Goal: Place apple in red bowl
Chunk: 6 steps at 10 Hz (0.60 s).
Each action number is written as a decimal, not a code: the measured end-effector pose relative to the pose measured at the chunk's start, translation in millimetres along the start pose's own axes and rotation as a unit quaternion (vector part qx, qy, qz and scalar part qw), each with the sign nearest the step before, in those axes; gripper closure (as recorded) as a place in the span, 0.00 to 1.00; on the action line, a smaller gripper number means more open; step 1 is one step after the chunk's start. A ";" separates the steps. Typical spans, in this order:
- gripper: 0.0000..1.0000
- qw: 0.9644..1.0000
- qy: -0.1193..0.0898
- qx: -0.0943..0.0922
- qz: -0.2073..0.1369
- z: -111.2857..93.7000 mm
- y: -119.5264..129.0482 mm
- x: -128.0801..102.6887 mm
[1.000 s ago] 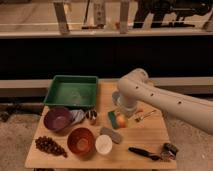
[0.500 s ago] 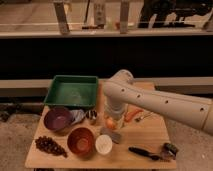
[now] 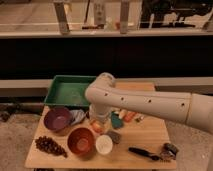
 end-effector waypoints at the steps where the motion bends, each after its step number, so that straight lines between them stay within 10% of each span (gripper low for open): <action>1: 1.00 1.000 -0.001 0.003 -0.007 2.2 -7.9 -8.5; 6: 1.00 0.999 -0.001 0.006 -0.036 12.1 -33.1 -34.3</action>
